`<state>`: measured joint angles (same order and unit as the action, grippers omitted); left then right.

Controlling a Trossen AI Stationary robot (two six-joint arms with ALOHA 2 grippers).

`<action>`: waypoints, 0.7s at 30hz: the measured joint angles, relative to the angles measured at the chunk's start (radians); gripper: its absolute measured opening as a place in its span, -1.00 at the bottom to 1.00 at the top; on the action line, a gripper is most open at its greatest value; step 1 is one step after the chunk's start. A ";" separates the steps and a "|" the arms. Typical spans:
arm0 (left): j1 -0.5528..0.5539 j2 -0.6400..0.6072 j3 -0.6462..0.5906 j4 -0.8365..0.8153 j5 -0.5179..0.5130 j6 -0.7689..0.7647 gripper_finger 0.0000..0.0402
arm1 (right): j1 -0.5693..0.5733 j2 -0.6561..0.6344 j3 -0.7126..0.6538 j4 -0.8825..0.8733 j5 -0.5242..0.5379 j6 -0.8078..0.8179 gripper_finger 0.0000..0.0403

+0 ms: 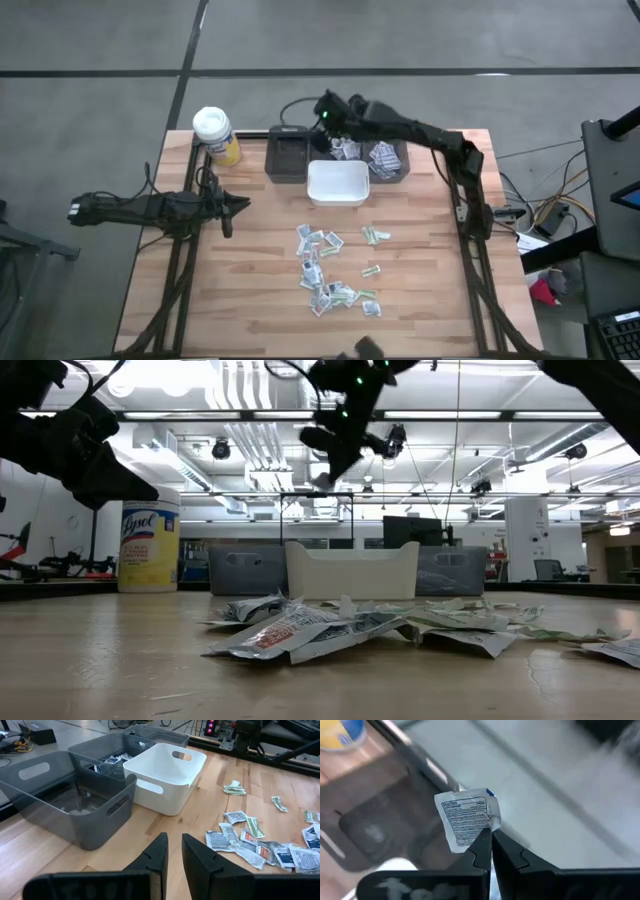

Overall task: Pick & Place First Aid Supplies
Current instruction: Put the alcohol pad into the middle black bin

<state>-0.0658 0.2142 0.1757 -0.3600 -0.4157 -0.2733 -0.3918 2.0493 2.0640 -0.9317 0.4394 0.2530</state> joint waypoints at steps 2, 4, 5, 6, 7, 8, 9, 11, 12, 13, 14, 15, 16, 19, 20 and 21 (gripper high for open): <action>0.000 0.000 0.000 0.000 0.000 0.000 -0.74 | -0.050 0.012 0.011 -0.051 -0.082 0.062 -0.96; 0.000 0.000 0.000 0.000 0.000 0.000 -0.74 | -0.094 0.027 0.010 -0.088 -0.166 0.099 -0.96; 0.000 0.000 0.000 0.000 0.000 0.000 -0.74 | -0.113 0.037 0.006 -0.099 -0.210 0.111 -0.96; 0.000 0.000 0.000 0.000 0.000 0.000 -0.74 | -0.129 0.046 0.000 -0.109 -0.247 0.117 -0.96; 0.000 0.000 0.000 0.000 0.000 0.000 -0.74 | -0.142 0.059 -0.008 -0.116 -0.278 0.122 -0.96; 0.000 0.000 0.000 0.001 -0.001 0.000 -0.74 | -0.150 0.071 -0.013 -0.118 -0.302 0.126 -0.96; 0.000 0.000 0.000 0.000 0.000 0.000 -0.74 | -0.156 0.085 -0.013 -0.121 -0.316 0.129 -0.96; 0.000 0.000 0.000 0.000 -0.001 0.000 -0.74 | -0.163 0.113 -0.014 -0.136 -0.328 0.129 -0.96; 0.000 0.000 0.000 0.000 -0.002 0.000 -0.74 | -0.166 0.129 -0.015 -0.144 -0.328 0.122 -0.96; 0.000 0.000 0.000 0.000 -0.004 0.000 -0.74 | -0.168 0.145 -0.016 -0.148 -0.329 0.110 -0.96; 0.000 0.000 0.000 0.000 -0.004 0.000 -0.74 | -0.170 0.159 -0.016 -0.152 -0.328 0.098 -0.96; 0.000 0.000 0.000 0.000 -0.004 0.000 -0.74 | -0.171 0.175 -0.015 -0.162 -0.329 0.089 -0.96; 0.000 0.000 0.000 0.000 -0.004 0.000 -0.74 | -0.171 0.189 -0.015 -0.170 -0.328 0.083 -0.96; 0.000 0.000 0.000 0.000 -0.004 0.000 -0.74 | -0.173 0.222 -0.014 -0.177 -0.328 0.073 -0.96; 0.000 0.000 0.000 0.000 -0.004 0.000 -0.74 | -0.173 0.232 -0.014 -0.181 -0.328 0.067 -0.96; 0.000 0.000 0.000 0.000 -0.004 0.000 -0.74 | -0.173 0.243 -0.014 -0.183 -0.328 0.061 -0.96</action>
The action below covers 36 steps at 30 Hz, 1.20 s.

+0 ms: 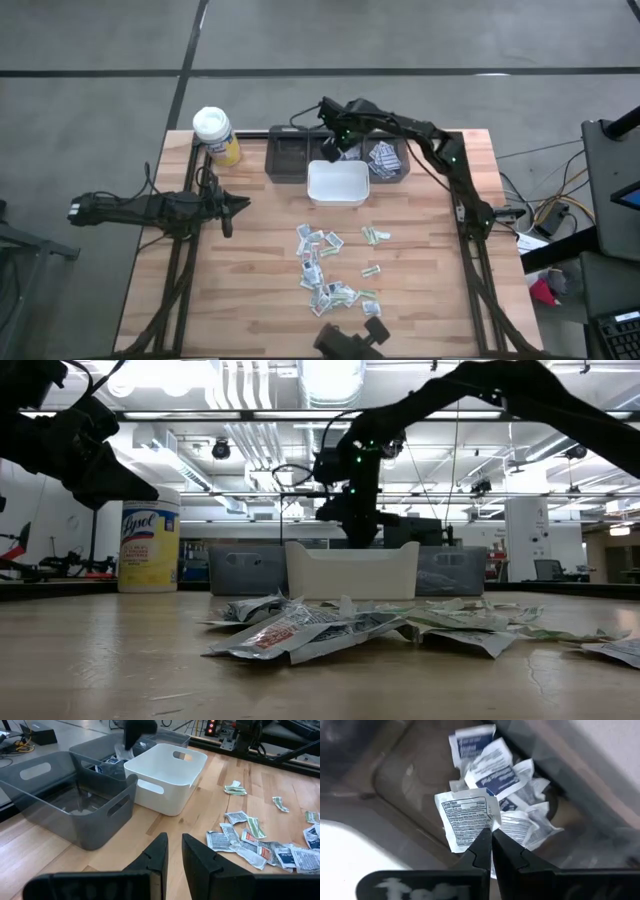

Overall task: Pick & Place First Aid Supplies
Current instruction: Put the alcohol pad into the middle black bin

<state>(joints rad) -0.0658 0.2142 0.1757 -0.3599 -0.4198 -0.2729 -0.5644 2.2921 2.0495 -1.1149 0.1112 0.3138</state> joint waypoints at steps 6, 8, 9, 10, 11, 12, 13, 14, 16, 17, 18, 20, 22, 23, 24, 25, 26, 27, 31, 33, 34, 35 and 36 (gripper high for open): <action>0.000 0.000 0.000 0.000 0.000 0.000 -0.74 | 0.000 0.023 0.000 0.003 0.010 -0.029 -0.96; 0.000 0.000 0.000 0.000 0.000 0.002 -0.74 | 0.001 0.024 0.001 0.004 0.034 -0.030 -0.96; 0.000 0.000 0.000 0.000 0.000 0.004 -0.74 | 0.001 0.024 0.001 0.004 0.043 -0.034 -0.96; 0.000 0.000 0.000 0.000 0.000 0.006 -0.74 | 0.000 0.024 0.001 0.004 0.046 -0.047 -0.96; 0.000 0.000 0.000 0.000 0.000 0.007 -0.74 | 0.000 0.024 0.002 0.005 0.046 -0.060 -0.96; 0.000 0.000 0.000 0.000 0.000 0.007 -0.74 | 0.000 0.024 0.002 0.006 0.047 -0.078 -0.96; 0.000 0.000 0.000 -0.001 0.000 0.008 -0.74 | 0.000 0.024 0.003 0.007 0.047 -0.097 -0.96; 0.000 0.000 0.000 -0.001 0.000 0.008 -0.74 | 0.000 0.024 0.003 0.007 0.047 -0.111 -0.95; 0.000 0.000 0.000 -0.001 0.000 0.008 -0.74 | 0.001 0.024 0.003 0.007 0.046 -0.131 -0.92; 0.000 0.000 0.000 -0.001 0.000 0.008 -0.74 | 0.001 0.024 0.003 0.007 0.046 -0.135 -0.89; 0.000 0.000 0.000 -0.002 0.000 0.008 -0.74 | 0.001 0.024 0.003 0.008 0.046 -0.135 -0.86; 0.000 0.000 0.000 -0.010 0.000 0.008 -0.74 | 0.001 0.024 0.003 0.011 0.046 -0.135 -0.77; 0.000 0.000 0.000 -0.026 -0.001 0.008 -0.74 | 0.001 0.024 0.003 0.019 0.046 -0.137 -0.67; 0.000 0.000 0.000 -0.032 0.000 0.009 -0.74 | 0.000 0.022 0.003 0.022 0.046 -0.138 -0.62; 0.000 0.000 0.000 -0.036 -0.001 0.008 -0.74 | 0.000 0.018 0.003 0.018 0.046 -0.138 -0.58; 0.000 0.000 0.000 -0.038 -0.001 0.009 -0.74 | 0.000 0.014 0.009 0.005 0.046 -0.138 -0.54; 0.000 0.000 0.000 -0.041 -0.001 0.008 -0.74 | 0.001 0.011 0.023 -0.011 0.046 -0.134 -0.52; 0.000 0.000 0.000 -0.042 0.000 0.008 -0.74 | 0.001 0.007 0.043 -0.034 0.045 -0.124 -0.49; 0.000 0.000 0.000 -0.042 0.000 0.008 -0.74 | 0.004 -0.010 0.152 -0.184 0.032 -0.082 -0.46; 0.000 0.000 0.000 -0.042 -0.001 0.008 -0.74 | 0.011 -0.024 0.208 -0.266 0.001 -0.080 -0.47; 0.000 0.000 0.000 -0.042 0.000 0.008 -0.74 | 0.018 -0.029 0.238 -0.308 -0.024 -0.079 -0.48; 0.000 0.000 0.000 -0.042 0.000 0.008 -0.74 | 0.026 -0.036 0.272 -0.352 -0.057 -0.078 -0.50; 0.000 0.000 0.000 -0.042 0.000 0.008 -0.74 | 0.036 -0.044 0.299 -0.390 -0.095 -0.077 -0.51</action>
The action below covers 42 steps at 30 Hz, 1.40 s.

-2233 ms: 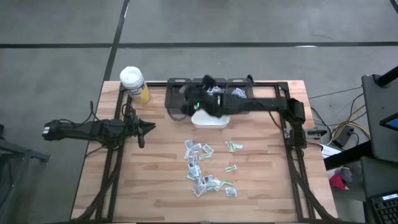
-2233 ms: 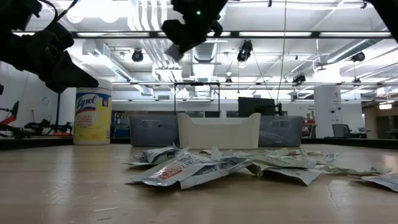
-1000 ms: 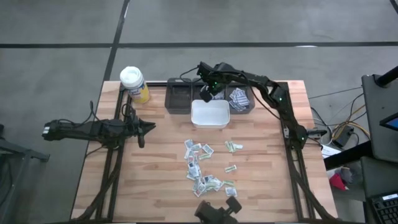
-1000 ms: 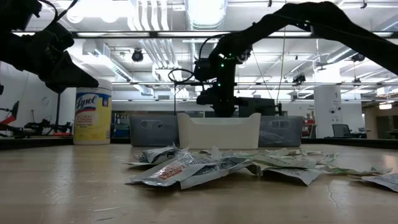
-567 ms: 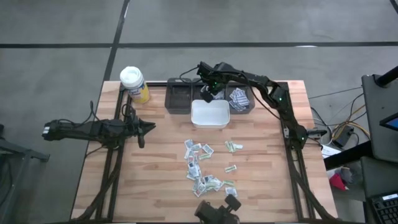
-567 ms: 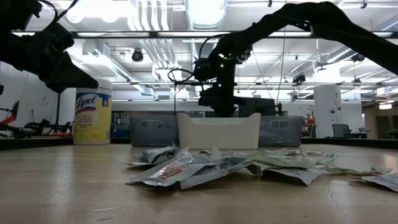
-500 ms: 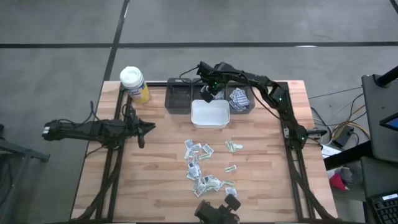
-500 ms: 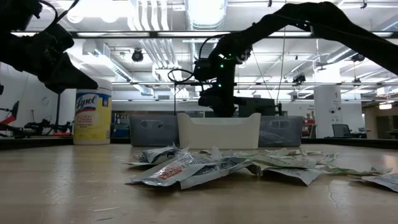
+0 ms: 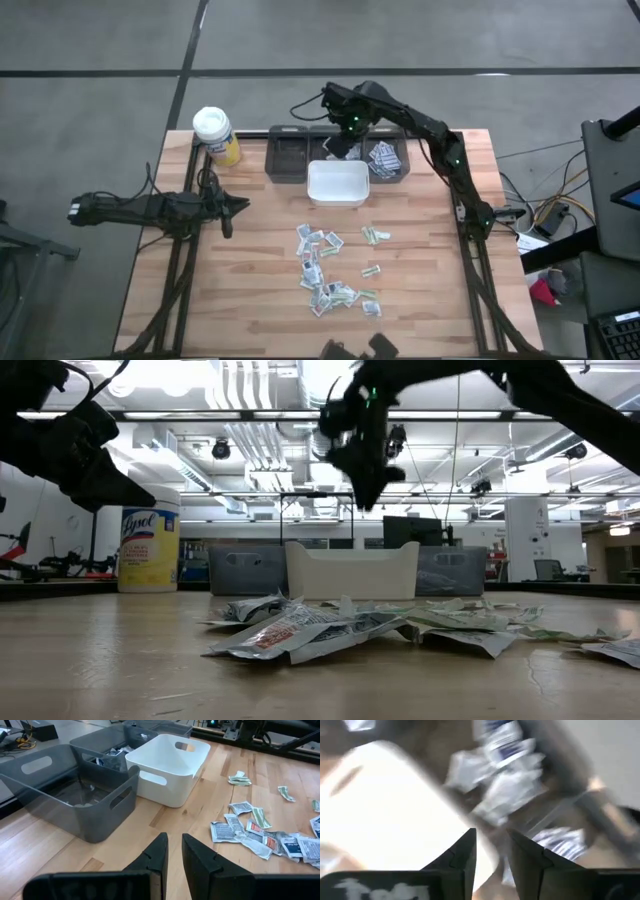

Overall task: Pick & Place First Aid Supplies
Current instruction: Put the alcohol pad into the middle black bin

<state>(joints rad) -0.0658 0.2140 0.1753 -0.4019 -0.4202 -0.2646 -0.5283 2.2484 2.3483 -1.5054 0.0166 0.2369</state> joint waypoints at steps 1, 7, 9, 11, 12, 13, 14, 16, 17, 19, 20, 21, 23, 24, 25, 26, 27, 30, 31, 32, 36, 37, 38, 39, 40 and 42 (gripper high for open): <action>0.000 0.000 0.000 0.000 0.000 0.000 -0.74 | 0.013 -0.014 0.011 -0.027 -0.035 0.006 -0.53; 0.000 0.000 0.000 -0.001 0.000 0.000 -0.74 | 0.128 -0.148 -0.037 -0.058 -0.174 0.052 -0.62; 0.000 0.000 0.000 -0.001 0.000 0.000 -0.74 | 0.188 -0.190 -0.049 -0.057 -0.175 0.051 -0.65; 0.000 0.000 0.000 -0.001 0.000 0.000 -0.74 | 0.254 -0.224 -0.059 -0.057 -0.176 0.049 -0.67; 0.000 0.000 0.000 -0.003 0.000 0.000 -0.74 | 0.287 -0.239 -0.064 -0.057 -0.176 0.048 -0.68; 0.000 0.000 0.000 -0.003 0.000 0.000 -0.74 | 0.321 -0.253 -0.070 -0.056 -0.175 0.048 -0.69; 0.000 0.000 0.000 -0.003 0.000 0.000 -0.74 | 0.356 -0.266 -0.076 -0.052 -0.175 0.048 -0.70; 0.000 0.000 0.000 -0.003 0.000 0.000 -0.74 | 0.429 -0.286 -0.085 -0.048 -0.175 0.048 -0.72; 0.000 0.000 0.000 -0.003 0.000 0.000 -0.74 | 0.467 -0.295 -0.090 -0.044 -0.175 0.051 -0.73; 0.000 0.000 0.000 -0.003 0.000 0.000 -0.74 | 0.541 -0.301 -0.103 -0.032 -0.175 0.058 -0.74; 0.000 0.000 0.000 -0.002 0.000 0.000 -0.74 | 0.577 -0.301 -0.108 -0.025 -0.175 0.069 -0.75; 0.000 0.000 0.000 -0.002 0.000 -0.001 -0.74 | 0.611 -0.301 -0.114 -0.024 -0.175 0.080 -0.75; 0.000 0.000 0.000 -0.002 0.000 -0.001 -0.74 | 0.679 -0.300 -0.135 -0.021 -0.175 0.109 -0.76; 0.000 0.000 0.000 -0.002 0.000 -0.001 -0.74 | 0.710 -0.299 -0.149 -0.019 -0.175 0.130 -0.76; 0.000 0.000 0.000 -0.002 0.000 -0.001 -0.74 | 0.741 -0.299 -0.164 -0.019 -0.175 0.157 -0.76; 0.000 0.000 0.000 -0.002 0.000 -0.001 -0.74 | 0.771 -0.298 -0.180 -0.019 -0.175 0.188 -0.76; 0.000 0.000 0.000 -0.002 0.000 -0.001 -0.74 | 0.798 -0.297 -0.200 -0.015 -0.175 0.229 -0.76; 0.000 0.000 0.000 -0.002 0.000 -0.001 -0.74 | 0.866 -0.296 -0.274 0.004 -0.175 0.395 -0.76; 0.000 0.000 0.000 -0.002 0.000 -0.001 -0.74 | 0.885 -0.295 -0.299 0.008 -0.175 0.464 -0.75; 0.000 0.000 0.000 -0.002 0.000 -0.001 -0.74 | 0.905 -0.295 -0.324 0.012 -0.175 0.530 -0.75; 0.000 0.000 0.000 -0.002 0.000 -0.001 -0.74 | 0.967 -0.295 -0.435 0.106 -0.175 0.763 -0.75; 0.000 0.000 0.000 -0.002 0.000 -0.001 -0.74 | 0.980 -0.294 -0.460 0.139 -0.176 0.813 -0.75; 0.000 0.000 0.000 -0.002 0.000 -0.001 -0.74 | 0.991 -0.294 -0.486 0.177 -0.176 0.856 -0.75; 0.000 0.000 0.000 -0.002 0.000 -0.001 -0.74 | 0.999 -0.294 -0.511 0.220 -0.176 0.897 -0.75; 0.000 0.000 0.000 -0.002 0.000 -0.001 -0.74 | 1.008 -0.294 -0.535 0.259 -0.177 0.934 -0.75; 0.000 0.000 0.000 -0.002 0.000 -0.001 -0.74 | 1.023 -0.294 -0.584 0.332 -0.178 0.999 -0.75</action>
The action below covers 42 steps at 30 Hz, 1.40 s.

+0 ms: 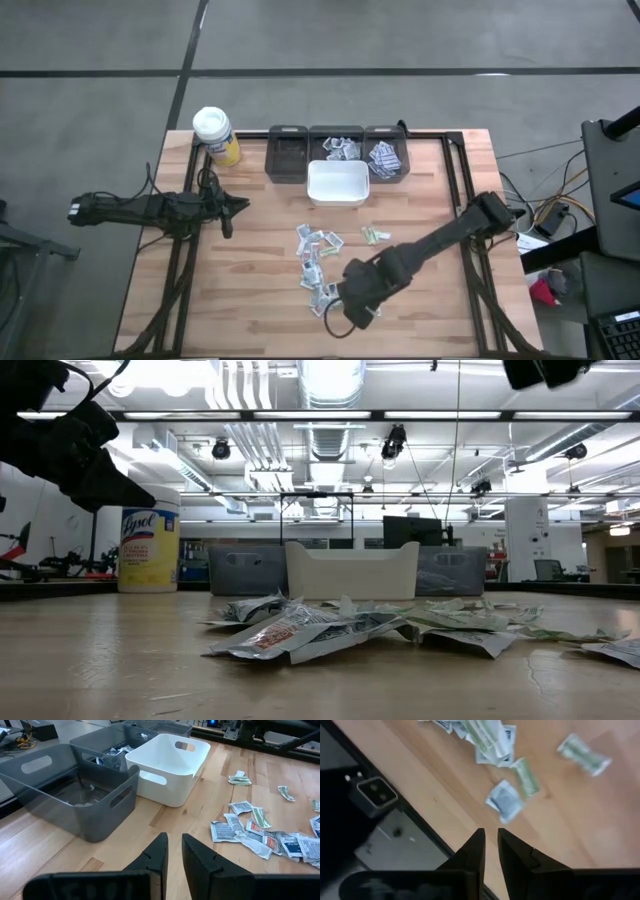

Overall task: Pick & Place First Aid Supplies
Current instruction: Put the alcohol pad into the middle black bin

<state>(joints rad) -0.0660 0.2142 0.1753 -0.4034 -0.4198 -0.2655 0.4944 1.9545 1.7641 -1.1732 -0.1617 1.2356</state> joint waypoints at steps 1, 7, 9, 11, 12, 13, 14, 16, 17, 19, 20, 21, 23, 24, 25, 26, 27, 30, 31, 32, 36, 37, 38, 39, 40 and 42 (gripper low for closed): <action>0.000 0.000 0.000 0.000 0.000 0.000 -0.74 | 0.007 0.000 -0.022 0.028 -0.002 0.028 -0.74; 0.000 0.000 0.000 0.004 0.001 -0.006 -0.74 | 0.044 0.000 -0.119 0.063 -0.014 0.158 -0.54; 0.000 0.000 0.000 0.008 0.003 -0.009 -0.74 | 0.052 0.000 -0.142 0.066 -0.021 0.188 -0.44; 0.000 0.000 0.000 0.008 0.004 -0.023 -0.74 | 0.061 0.000 -0.163 0.068 -0.023 0.223 -0.35; 0.000 0.000 0.000 0.008 0.004 -0.028 -0.74 | 0.065 0.000 -0.172 0.070 -0.024 0.243 -0.30; 0.000 0.000 0.000 0.009 0.004 -0.034 -0.74 | 0.066 0.000 -0.181 0.072 -0.025 0.264 -0.26; 0.000 0.000 0.000 0.009 0.004 -0.042 -0.74 | 0.068 0.000 -0.190 0.076 -0.025 0.291 -0.22; 0.000 0.000 0.000 0.009 0.004 -0.052 -0.74 | 0.071 0.000 -0.211 0.095 -0.025 0.332 -0.17; 0.000 0.000 0.000 0.009 0.004 -0.052 -0.74 | 0.071 0.000 -0.222 0.109 -0.025 0.340 -0.15; 0.000 0.000 0.000 0.009 0.004 -0.052 -0.74 | 0.072 0.000 -0.242 0.142 -0.025 0.348 -0.12; 0.000 0.000 0.000 0.009 0.004 -0.052 -0.74 | 0.072 0.000 -0.252 0.161 -0.025 0.357 -0.12; 0.000 0.000 0.000 0.009 0.004 -0.052 -0.74 | 0.072 0.000 -0.265 0.178 -0.024 0.373 -0.12; 0.000 0.000 0.000 0.010 0.004 -0.052 -0.74 | 0.072 0.000 -0.297 0.208 -0.023 0.416 -0.13; 0.000 0.000 0.000 0.010 0.004 -0.052 -0.74 | 0.072 0.000 -0.313 0.223 -0.023 0.435 -0.14; 0.000 0.000 0.000 0.010 0.004 -0.052 -0.74 | 0.072 0.000 -0.327 0.234 -0.023 0.452 -0.15; 0.000 0.000 0.000 0.010 0.004 -0.052 -0.74 | 0.072 0.000 -0.341 0.245 -0.023 0.467 -0.16; 0.000 0.000 0.000 0.010 0.004 -0.053 -0.74 | 0.072 0.000 -0.355 0.257 -0.023 0.481 -0.17; 0.000 0.000 0.000 0.010 0.004 -0.053 -0.74 | 0.072 0.000 -0.398 0.309 -0.022 0.509 -0.20; 0.000 0.000 0.000 0.010 0.004 -0.053 -0.74 | 0.072 0.000 -0.411 0.324 -0.022 0.516 -0.21; 0.000 0.000 0.000 0.010 0.004 -0.053 -0.74 | 0.072 0.000 -0.425 0.345 -0.022 0.522 -0.22; 0.000 0.000 0.000 0.012 0.004 -0.053 -0.74 | 0.072 0.000 -0.481 0.430 -0.022 0.550 -0.25; 0.000 0.000 0.000 0.012 0.004 -0.053 -0.74 | 0.072 0.000 -0.493 0.449 -0.022 0.561 -0.25; 0.000 0.000 0.000 0.013 0.004 -0.053 -0.74 | 0.072 -0.001 -0.507 0.467 -0.022 0.568 -0.26; 0.000 0.000 0.000 0.013 0.004 -0.053 -0.74 | 0.072 -0.001 -0.520 0.477 -0.024 0.571 -0.27; 0.000 0.000 0.000 0.014 0.004 -0.053 -0.74 | 0.072 0.000 -0.528 0.485 -0.026 0.572 -0.28; 0.000 0.000 0.000 0.014 0.004 -0.053 -0.74 | 0.071 0.006 -0.539 0.486 -0.040 0.572 -0.31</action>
<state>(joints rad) -0.0660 0.2142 0.1753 -0.3889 -0.4154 -0.3187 0.5655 1.9607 1.2253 -0.6868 -0.2021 1.8080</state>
